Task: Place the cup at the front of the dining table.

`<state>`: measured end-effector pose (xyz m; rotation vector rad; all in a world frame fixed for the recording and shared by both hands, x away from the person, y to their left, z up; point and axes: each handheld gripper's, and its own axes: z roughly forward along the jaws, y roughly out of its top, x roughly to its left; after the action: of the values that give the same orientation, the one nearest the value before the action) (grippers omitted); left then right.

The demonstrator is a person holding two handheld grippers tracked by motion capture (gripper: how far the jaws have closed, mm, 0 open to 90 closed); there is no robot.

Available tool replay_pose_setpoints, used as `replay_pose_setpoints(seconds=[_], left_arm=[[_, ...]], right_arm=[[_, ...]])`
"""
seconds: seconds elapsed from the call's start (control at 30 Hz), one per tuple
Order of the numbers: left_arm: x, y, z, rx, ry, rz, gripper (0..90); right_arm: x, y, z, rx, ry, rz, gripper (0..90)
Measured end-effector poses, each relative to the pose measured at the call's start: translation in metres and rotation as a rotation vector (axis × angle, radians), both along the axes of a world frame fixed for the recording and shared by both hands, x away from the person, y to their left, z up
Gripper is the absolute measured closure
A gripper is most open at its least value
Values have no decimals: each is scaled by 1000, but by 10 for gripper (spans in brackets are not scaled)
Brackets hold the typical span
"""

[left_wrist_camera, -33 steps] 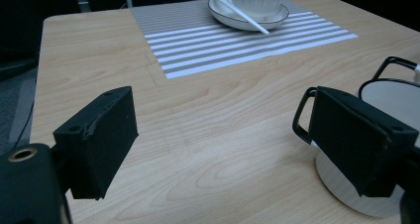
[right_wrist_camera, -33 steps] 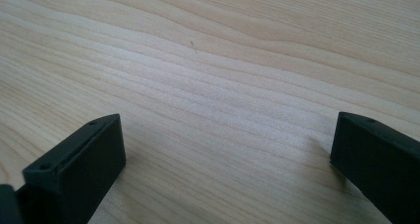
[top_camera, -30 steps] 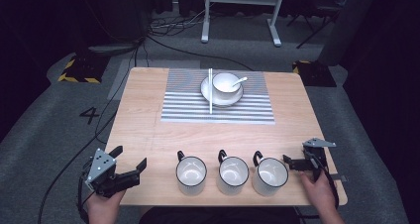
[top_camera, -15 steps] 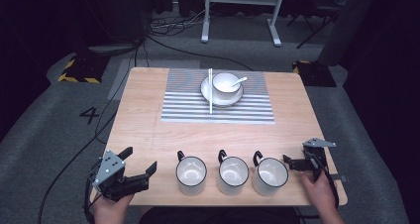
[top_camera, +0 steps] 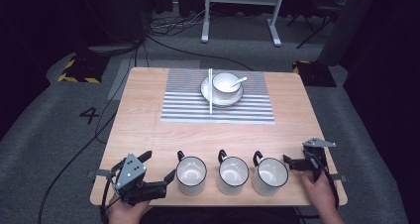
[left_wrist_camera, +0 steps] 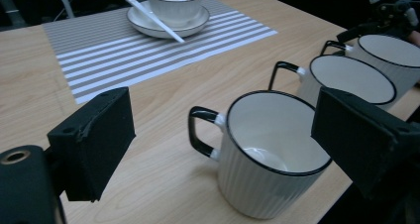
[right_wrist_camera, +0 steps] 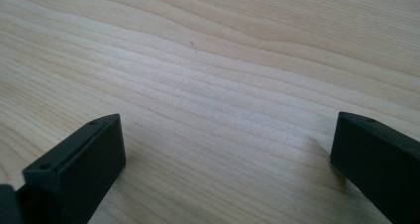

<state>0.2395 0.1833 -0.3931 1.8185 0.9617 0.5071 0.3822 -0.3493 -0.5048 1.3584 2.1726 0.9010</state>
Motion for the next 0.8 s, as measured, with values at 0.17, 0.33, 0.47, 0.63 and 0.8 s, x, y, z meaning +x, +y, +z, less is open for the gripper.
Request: replay_pose_setpoints(seconds=[0.17, 0.33, 0.47, 0.63, 0.8], left_arm=[[0, -13, -3, 0, 18, -38, 98], [2, -24, -10, -14, 44, -77, 82], [4, -31, -15, -31, 69, -113, 45], [8, -39, -24, -13, 88, -136, 0], [13, -44, -34, -13, 124, -133, 0]], right_arm=[[0, 0, 0, 0, -1, -2, 4], [0, 0, 0, 0, 0, -1, 4], [0, 0, 0, 0, -1, -1, 4], [0, 0, 0, 0, -1, -2, 4], [0, 0, 0, 0, 0, -1, 4]])
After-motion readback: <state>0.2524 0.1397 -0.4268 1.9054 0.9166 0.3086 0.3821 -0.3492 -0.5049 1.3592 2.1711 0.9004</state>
